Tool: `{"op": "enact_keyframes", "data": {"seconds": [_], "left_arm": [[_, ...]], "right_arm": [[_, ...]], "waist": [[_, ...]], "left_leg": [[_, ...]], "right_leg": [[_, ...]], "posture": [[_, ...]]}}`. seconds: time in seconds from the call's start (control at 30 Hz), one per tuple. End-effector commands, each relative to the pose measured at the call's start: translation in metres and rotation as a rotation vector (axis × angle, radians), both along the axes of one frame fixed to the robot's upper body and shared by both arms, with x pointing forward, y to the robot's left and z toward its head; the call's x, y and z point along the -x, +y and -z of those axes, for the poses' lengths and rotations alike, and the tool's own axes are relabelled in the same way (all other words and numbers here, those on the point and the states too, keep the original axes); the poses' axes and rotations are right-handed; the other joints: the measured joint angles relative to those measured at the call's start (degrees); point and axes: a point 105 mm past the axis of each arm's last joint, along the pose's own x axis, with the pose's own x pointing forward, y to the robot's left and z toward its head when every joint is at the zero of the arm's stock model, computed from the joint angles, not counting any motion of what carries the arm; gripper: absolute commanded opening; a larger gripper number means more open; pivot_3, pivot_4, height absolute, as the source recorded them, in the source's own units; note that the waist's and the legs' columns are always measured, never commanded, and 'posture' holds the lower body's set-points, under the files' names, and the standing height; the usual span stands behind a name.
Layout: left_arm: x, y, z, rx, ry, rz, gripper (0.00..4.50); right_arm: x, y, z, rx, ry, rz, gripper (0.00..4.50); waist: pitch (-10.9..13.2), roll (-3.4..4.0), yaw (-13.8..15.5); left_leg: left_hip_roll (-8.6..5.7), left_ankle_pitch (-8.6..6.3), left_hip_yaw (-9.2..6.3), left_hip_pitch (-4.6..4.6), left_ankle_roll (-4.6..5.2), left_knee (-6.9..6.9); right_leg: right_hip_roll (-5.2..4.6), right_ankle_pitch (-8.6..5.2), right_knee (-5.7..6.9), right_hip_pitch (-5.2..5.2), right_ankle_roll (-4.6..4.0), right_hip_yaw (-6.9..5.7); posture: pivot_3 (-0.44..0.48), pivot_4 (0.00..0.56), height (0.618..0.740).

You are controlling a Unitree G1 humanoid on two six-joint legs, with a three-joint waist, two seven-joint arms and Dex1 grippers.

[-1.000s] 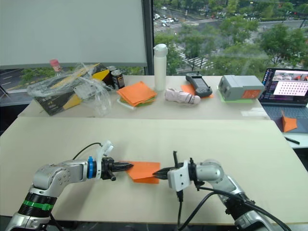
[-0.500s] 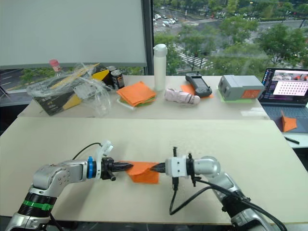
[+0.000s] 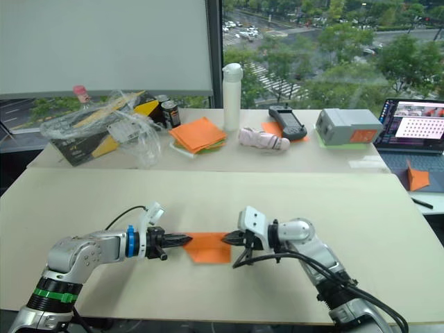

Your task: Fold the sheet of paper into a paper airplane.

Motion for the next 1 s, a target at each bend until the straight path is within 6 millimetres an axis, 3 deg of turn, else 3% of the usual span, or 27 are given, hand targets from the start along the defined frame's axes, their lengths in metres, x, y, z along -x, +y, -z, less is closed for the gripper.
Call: {"op": "enact_keyframes", "data": {"seconds": [0.03,0.3,0.6,1.0], "left_arm": [[-0.001,0.003,-0.001,-0.015,-0.006,-0.017,0.0],[0.0,0.004,-0.001,-0.017,-0.007,-0.019,0.0],[-0.003,0.008,-0.007,-0.007,-0.031,-0.053,0.0],[0.012,0.004,-0.049,0.091,-0.168,-0.014,0.0]], "right_arm": [[-0.009,-0.002,-0.013,-0.031,0.028,0.05,0.04],[-0.019,-0.001,-0.015,-0.043,0.124,0.127,0.04],[-0.011,0.0,0.004,0.058,0.136,0.101,0.04],[-0.008,0.0,0.011,0.098,0.129,0.084,0.04]], "waist": [[0.0,0.0,0.0],[0.0,0.0,0.1],[0.0,0.0,0.1],[0.0,0.0,0.1]], "left_leg": [[0.0,0.0,0.0,0.0,0.0,0.0],[0.0,-0.01,-0.01,0.0,0.01,-0.01],[0.0,-0.01,-0.01,0.0,0.02,-0.01],[0.01,-0.03,-0.02,0.0,0.05,-0.04]], "right_leg": [[0.0,0.0,0.0,0.0,0.0,0.0],[0.0,0.0,-0.01,0.0,0.0,-0.01],[0.0,0.0,-0.01,-0.01,0.0,-0.01],[0.0,0.0,-0.07,-0.01,0.0,-0.02]], "posture": [[0.0,0.15,0.74],[0.0,0.15,0.74],[0.0,0.15,0.74],[0.0,0.15,0.74]]}}
